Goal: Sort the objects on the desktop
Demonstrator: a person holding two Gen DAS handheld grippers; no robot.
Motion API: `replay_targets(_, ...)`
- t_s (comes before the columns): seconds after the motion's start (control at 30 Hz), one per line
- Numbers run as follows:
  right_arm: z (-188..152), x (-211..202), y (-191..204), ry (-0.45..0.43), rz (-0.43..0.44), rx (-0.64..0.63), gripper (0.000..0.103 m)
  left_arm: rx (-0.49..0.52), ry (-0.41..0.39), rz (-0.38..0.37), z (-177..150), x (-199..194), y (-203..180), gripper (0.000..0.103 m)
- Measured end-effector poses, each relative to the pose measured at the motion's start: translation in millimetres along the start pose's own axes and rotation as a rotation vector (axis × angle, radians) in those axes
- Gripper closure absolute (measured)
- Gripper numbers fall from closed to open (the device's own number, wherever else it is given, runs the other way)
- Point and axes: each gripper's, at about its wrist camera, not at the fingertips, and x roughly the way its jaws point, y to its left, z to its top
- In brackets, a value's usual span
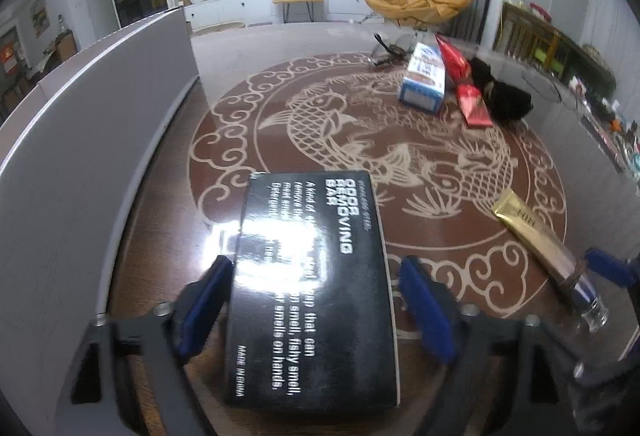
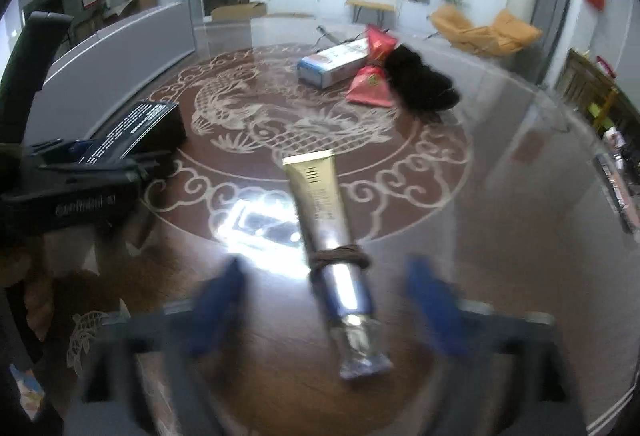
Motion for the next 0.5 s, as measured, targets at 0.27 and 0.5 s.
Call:
replay_targets(0.27,2.9,11.0,4.0,0.028,0.031,0.015,0.000,-0.018,0.039,-0.005,3.0,5.8,3.8,0.000)
replay_targets(0.5,3.7,11.8,4.3,0.028,0.030,0.014,0.000,-0.018,0.038,-0.005,2.6,5.1,4.2,0.000)
